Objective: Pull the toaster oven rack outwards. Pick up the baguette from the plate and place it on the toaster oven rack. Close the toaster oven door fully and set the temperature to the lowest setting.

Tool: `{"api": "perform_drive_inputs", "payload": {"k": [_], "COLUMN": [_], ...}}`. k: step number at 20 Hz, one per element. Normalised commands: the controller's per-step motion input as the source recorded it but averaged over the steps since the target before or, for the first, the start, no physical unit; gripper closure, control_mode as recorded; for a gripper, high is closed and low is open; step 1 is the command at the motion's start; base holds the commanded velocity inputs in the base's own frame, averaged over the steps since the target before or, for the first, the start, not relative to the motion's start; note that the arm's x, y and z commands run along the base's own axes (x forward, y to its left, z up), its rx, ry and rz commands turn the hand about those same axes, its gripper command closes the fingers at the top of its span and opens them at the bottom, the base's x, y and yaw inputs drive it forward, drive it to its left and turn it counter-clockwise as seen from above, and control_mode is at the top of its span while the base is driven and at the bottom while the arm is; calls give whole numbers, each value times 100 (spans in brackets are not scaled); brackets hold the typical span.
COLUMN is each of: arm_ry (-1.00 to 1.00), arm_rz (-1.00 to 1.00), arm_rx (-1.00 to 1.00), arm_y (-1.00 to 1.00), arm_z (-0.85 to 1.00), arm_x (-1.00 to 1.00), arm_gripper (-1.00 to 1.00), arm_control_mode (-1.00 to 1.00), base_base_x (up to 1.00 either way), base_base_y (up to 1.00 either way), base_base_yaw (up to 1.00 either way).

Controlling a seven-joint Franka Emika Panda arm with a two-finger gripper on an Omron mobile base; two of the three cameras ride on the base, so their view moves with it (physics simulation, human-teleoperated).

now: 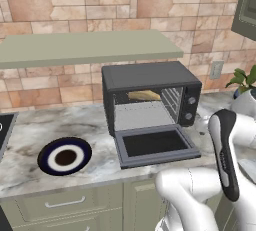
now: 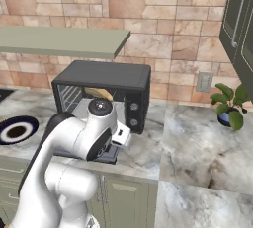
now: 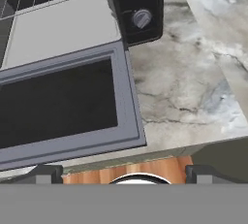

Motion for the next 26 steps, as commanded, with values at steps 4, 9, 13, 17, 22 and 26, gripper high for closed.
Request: {"api": "perform_drive_inputs", "payload": {"k": [4, 9, 13, 17, 22, 26], "arm_ry": [3, 5, 2, 0, -10, -28], "arm_rz": [4, 7, 13, 22, 28, 30], "arm_rx": [7, 0, 0, 0, 3, 2], "arm_y": [0, 0, -9, -33, -40, -17], "arm_z": [-3, -17, -35, -33, -21, -9], "arm_x": [0, 0, 0, 0, 0, 0], "arm_gripper": [-100, -100, -100, -100, -100, -100], "arm_control_mode": [-100, -100, -100, -100, -100, -100], "base_base_x": [0, 0, 0, 0, 0, 0], "base_base_y": [0, 0, 0, 0, 0, 0], "base_base_yaw": [0, 0, 0, 0, 0, 0]}}
